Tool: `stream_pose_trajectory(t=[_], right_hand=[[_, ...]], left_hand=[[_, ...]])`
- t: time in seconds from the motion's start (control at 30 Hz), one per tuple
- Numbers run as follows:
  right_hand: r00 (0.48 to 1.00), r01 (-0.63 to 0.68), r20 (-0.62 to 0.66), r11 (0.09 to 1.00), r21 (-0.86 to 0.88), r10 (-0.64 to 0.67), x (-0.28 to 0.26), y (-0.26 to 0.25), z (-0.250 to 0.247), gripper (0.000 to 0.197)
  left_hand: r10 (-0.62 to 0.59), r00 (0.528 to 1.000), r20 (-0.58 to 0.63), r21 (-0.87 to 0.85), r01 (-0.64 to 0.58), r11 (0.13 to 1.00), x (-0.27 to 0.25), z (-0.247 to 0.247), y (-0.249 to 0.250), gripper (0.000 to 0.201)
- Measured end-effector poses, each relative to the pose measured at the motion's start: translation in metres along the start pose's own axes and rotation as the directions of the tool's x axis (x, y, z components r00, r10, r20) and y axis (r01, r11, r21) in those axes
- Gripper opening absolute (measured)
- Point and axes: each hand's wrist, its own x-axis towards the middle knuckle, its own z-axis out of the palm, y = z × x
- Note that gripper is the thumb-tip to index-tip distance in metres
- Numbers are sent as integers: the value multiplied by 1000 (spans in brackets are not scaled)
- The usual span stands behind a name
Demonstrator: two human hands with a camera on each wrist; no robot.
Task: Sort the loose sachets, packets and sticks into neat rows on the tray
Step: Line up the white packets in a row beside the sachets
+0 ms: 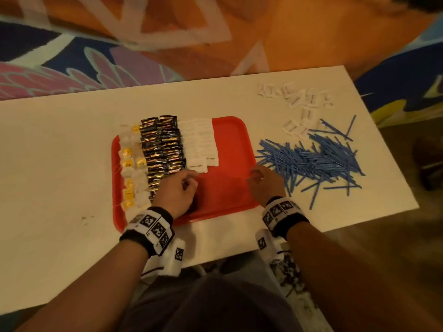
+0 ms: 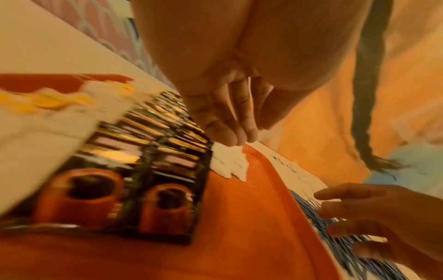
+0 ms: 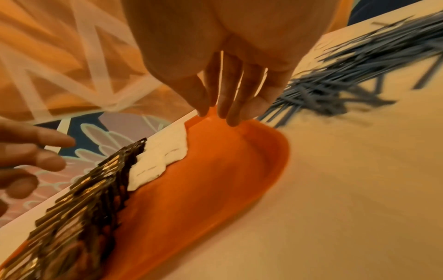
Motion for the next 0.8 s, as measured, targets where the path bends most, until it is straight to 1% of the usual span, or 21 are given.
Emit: stream_pose_trajectory(t=[0.07,0.17,0.27,0.37,0.5,0.53,0.63,0.67,0.7,0.8], right_hand=[[1000,-20,-20,1000,13,21,1,18,-21,25],[996,-65,-56,998,-11,65,9,47,-54,24],[997,-66,-48,998,-9,65,24,76,-84,24],[996,-89,-20,996,28,90,42,103,-114,23],[999,-48,1,998,-50,48,67,133,-148,20],[999,-47,11,998,-45,47,72,137,-155,20],[998,-58,23,997,57,57,86,151,-172,20],[998,-52,22,997,61,51,91,155,-176,20],[999,-41,21,998,51,40,95,161,-180,21],[1000,-6,8,999,47,6,106,172,-192,20]], left_hand=[[44,996,81,50,-49,998,11,22,25,19],[134,978,163,137,-157,978,35,58,61,24],[132,955,267,261,-203,944,67,96,100,30],[152,929,337,331,-268,905,102,136,141,37],[135,918,374,445,-305,842,157,180,198,54],[132,913,387,469,-318,824,171,190,211,60],[105,883,458,557,-376,741,208,221,242,77],[91,871,483,585,-398,706,219,231,251,81],[78,858,507,616,-424,664,229,240,257,86],[51,809,585,686,-528,501,252,264,270,96]])
